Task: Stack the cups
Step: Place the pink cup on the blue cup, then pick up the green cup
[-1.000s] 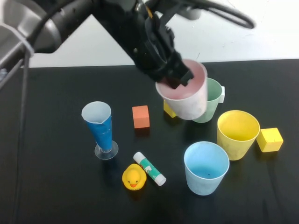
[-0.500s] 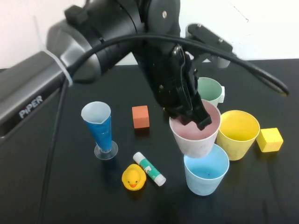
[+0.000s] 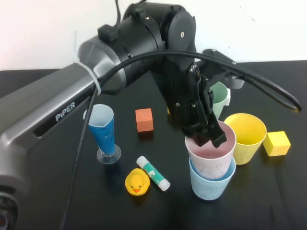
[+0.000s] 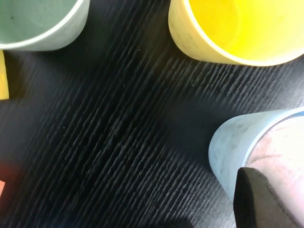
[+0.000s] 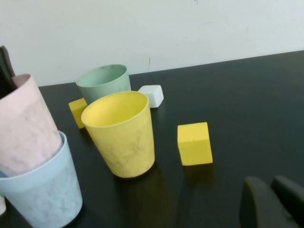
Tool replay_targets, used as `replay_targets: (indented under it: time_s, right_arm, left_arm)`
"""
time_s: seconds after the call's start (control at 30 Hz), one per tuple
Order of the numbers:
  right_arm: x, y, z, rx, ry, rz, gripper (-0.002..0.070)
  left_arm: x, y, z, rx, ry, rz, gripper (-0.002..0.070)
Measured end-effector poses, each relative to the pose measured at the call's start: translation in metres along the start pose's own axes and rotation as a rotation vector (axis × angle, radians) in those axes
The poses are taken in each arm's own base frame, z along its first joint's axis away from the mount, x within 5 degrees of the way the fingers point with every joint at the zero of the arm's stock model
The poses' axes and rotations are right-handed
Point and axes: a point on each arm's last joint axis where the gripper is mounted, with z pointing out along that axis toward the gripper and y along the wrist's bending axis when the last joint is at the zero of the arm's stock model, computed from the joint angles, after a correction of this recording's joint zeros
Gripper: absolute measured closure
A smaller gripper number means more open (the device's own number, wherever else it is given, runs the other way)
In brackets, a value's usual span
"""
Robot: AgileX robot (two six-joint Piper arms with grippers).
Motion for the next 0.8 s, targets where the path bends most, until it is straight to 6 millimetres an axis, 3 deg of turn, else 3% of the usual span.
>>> replay_targets:
  time_s: [0.13, 0.3, 0.4, 0.47, 0.57, 0.67, 0.8]
  right_arm:
    - [0.0, 0.0, 0.0, 0.0, 0.0, 0.001, 0.0636]
    - [0.0, 0.001, 0.0, -0.004, 0.001, 0.006, 0.0636]
    - [-0.004, 0.003, -0.002, -0.021, 0.011, -0.001, 0.0636]
    - [-0.008, 0.006, -0.004, -0.033, 0.018, -0.018, 0.0635]
    - [-0.016, 0.01, -0.004, -0.053, 0.074, -0.063, 0.0635]
    - [-0.032, 0.015, -0.001, -0.082, 0.149, -0.124, 0.0636]
    - [-0.064, 0.023, 0.006, -0.128, 0.229, -0.216, 0.0646]
  left_arm:
    - [0.0, 0.001, 0.004, 0.0, 0.008, 0.001, 0.0606]
    - [0.0, 0.001, 0.004, 0.0, 0.008, 0.001, 0.0433]
    - [0.0, 0.001, 0.004, -0.003, 0.009, 0.002, 0.0393]
    - [0.0, 0.002, 0.004, -0.006, 0.01, 0.003, 0.0405]
    - [0.001, 0.002, -0.007, -0.039, -0.006, 0.016, 0.0522]
    - [0.002, 0.0, -0.03, -0.091, -0.07, 0.034, 0.0629]
    - [0.006, -0.009, -0.075, -0.146, -0.195, 0.057, 0.0664]
